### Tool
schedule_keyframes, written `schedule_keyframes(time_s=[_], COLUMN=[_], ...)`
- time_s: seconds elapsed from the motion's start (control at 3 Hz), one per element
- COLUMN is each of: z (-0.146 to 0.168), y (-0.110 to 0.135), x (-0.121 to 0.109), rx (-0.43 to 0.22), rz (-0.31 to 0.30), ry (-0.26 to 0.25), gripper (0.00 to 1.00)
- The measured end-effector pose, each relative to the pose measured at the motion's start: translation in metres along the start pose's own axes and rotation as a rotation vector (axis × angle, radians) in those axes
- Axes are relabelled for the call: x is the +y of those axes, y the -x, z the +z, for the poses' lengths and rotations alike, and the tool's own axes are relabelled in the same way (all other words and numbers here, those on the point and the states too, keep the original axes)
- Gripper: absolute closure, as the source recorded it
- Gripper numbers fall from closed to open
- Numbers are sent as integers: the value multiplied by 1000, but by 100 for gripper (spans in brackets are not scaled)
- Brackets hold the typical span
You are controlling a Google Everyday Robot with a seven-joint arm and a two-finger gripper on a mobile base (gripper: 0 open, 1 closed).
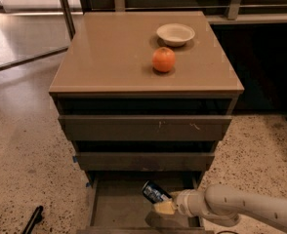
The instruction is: Pick pepsi can from bottom drawer and place on counter
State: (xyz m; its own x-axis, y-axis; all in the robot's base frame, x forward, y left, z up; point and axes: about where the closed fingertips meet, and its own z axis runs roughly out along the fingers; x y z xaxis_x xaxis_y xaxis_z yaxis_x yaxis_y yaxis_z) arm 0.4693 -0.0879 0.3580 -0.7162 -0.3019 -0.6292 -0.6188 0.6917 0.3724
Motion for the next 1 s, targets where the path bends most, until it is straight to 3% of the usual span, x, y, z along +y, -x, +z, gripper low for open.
schedule_keyframes(time_s=[0.33,0.67,1.0], z=[-42,-87,-87], y=[18,53,53], x=[39,56,56], rx=[-22,-57,-57], rz=[-75,-156,-156], ry=[-33,-86,-86], gripper=[100,100,100])
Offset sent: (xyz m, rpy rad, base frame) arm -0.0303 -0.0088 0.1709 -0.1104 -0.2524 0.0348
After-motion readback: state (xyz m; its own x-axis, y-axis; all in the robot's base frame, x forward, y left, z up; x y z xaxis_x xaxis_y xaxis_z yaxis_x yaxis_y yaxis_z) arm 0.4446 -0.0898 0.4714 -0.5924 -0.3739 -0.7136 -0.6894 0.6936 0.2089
